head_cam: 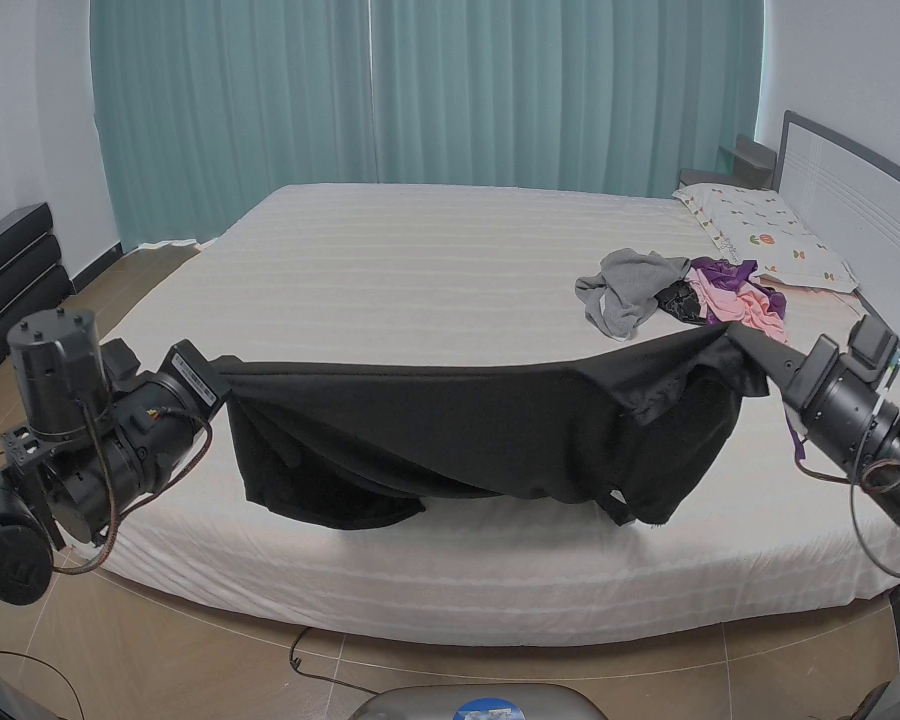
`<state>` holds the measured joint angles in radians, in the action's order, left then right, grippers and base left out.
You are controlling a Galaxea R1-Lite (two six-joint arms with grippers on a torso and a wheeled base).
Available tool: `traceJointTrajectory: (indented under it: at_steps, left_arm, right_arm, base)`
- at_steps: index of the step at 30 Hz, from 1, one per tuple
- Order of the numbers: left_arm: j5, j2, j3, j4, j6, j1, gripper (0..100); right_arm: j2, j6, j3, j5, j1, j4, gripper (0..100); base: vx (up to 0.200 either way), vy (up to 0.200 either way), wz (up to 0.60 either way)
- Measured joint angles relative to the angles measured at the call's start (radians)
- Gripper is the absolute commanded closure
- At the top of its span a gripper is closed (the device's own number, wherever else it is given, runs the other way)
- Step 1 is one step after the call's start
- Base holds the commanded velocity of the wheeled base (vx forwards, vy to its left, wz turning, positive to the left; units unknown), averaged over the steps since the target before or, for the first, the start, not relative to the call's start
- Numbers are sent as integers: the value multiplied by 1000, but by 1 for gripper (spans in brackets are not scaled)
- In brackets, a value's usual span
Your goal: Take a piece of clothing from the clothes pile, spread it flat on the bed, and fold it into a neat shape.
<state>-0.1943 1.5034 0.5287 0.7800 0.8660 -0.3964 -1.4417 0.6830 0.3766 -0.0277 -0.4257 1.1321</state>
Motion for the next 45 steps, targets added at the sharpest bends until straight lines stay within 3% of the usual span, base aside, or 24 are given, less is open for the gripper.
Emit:
traceJointTrajectory:
  at_steps: [6,14,23,35,45]
  left_arm:
    - [-1,-80,94,-116,-38,-2,100]
    - [12,-100,367,-330,-56,22,100]
    - [61,40,584,-443,-58,51,100]
    - [71,322,783,-462,-60,94,100]
    - [68,570,892,-465,-60,114,100]
  right_arm:
    - [137,0,163,-9,21,-208,100]
    - [157,1,431,-39,96,-350,100]
    - [-66,-3,615,-41,133,-373,100]
    - [-344,-23,795,-41,134,-362,100]
    - [-597,-68,888,-6,126,-284,100]
  base:
    - [0,0,0]
    - [0,0,0]
    - [133,0,0]
    - [200,0,0]
    - [0,0,0]
